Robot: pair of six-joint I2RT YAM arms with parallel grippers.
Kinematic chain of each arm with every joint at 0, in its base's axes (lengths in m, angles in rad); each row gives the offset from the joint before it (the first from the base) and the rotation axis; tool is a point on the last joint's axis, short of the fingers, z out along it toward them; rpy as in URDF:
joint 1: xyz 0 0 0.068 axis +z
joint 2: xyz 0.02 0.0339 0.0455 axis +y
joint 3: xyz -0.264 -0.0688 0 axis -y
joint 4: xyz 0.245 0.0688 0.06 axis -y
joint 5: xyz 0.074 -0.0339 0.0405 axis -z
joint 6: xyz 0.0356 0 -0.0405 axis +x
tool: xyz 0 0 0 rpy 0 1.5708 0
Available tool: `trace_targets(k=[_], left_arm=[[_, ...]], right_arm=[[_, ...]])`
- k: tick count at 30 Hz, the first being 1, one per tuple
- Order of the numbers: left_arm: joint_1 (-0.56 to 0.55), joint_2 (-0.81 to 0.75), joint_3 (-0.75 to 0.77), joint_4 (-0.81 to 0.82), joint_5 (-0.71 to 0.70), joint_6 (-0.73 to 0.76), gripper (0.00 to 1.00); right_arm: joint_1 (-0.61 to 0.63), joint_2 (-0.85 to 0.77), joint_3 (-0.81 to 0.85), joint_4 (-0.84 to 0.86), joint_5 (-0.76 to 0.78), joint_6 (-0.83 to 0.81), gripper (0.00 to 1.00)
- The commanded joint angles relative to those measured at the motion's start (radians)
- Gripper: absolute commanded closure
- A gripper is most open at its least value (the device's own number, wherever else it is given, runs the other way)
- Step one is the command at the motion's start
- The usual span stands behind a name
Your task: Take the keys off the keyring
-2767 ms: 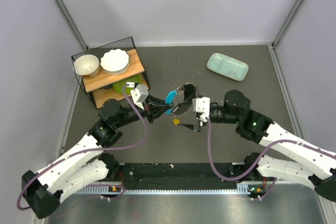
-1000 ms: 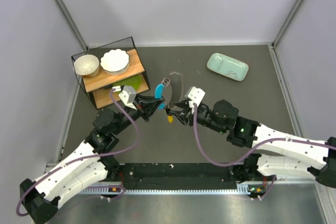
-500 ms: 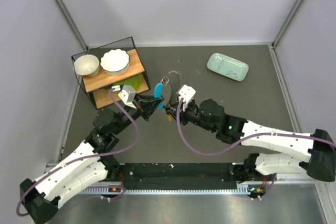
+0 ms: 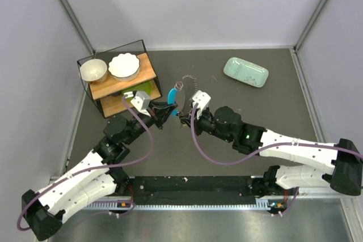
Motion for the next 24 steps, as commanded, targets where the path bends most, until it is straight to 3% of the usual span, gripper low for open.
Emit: trace_targets(k=[1,3,7,11,13,15,18,24], left_arm=[[0.011,0.033,0.034,0.029,-0.171,0.104,1.0],[0.012,0.039,0.026,0.028,-0.261,0.079,1.0],[0.018,0.097,0.109,-0.091,-0.292,0.022,1.0],[0.018,0.146,0.179,-0.141,-0.346,0.038,1.0],[0.02,0.153,0.175,-0.13,-0.393,0.033,1.0],[0.021,0.143,0.181,-0.095,-0.338,0.042,1.0],[0.021,0.127,0.179,-0.045,-0.202,0.027,1.0],[0.021,0.064,0.089,0.028,-0.018,0.049,1.0]], right_arm=[[0.015,-0.045,0.06,0.032,-0.005,0.024,1.0],[0.015,-0.051,0.043,0.049,0.041,0.038,1.0],[0.015,-0.057,-0.023,0.099,0.155,0.126,1.0],[0.017,-0.007,-0.09,0.219,0.017,0.203,1.0],[0.017,0.03,-0.098,0.232,-0.038,0.243,0.92],[0.015,0.073,-0.105,0.209,-0.025,0.259,0.82],[0.015,0.044,-0.106,0.17,-0.011,0.257,0.76],[0.017,-0.042,-0.078,0.097,0.011,0.191,0.7]])
